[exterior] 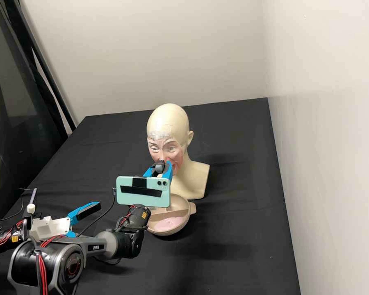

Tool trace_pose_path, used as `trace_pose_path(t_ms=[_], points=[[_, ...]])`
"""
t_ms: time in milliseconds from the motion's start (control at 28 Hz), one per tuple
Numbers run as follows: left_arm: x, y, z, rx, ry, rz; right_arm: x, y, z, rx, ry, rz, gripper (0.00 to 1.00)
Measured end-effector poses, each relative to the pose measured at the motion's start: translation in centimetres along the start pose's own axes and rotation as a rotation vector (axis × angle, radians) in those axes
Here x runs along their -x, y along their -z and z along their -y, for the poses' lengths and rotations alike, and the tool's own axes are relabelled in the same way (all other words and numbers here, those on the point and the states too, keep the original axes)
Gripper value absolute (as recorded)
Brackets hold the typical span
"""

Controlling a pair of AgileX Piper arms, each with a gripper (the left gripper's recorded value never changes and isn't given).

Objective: Feed the grandma with a spoon

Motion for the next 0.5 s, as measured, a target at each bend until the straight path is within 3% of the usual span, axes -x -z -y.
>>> trace_pose_path(t_ms=[214, 357, 500], points=[[-0.08, -0.35, 0.03, 0.000, 0.000, 0.010, -0.65, -0.27, 0.19, 0.000, 0.005, 0.017, 0.00], [-0.21, -0.44, -0.07, -0.017, -0.005, 0.013, -0.76, -0.24, 0.17, 0.000, 0.006, 0.018, 0.00], [-0.29, -0.58, -0.16, -0.020, -0.008, 0.017, -0.75, -0.09, 0.32, 0.000, 0.011, 0.013, 0.00]])
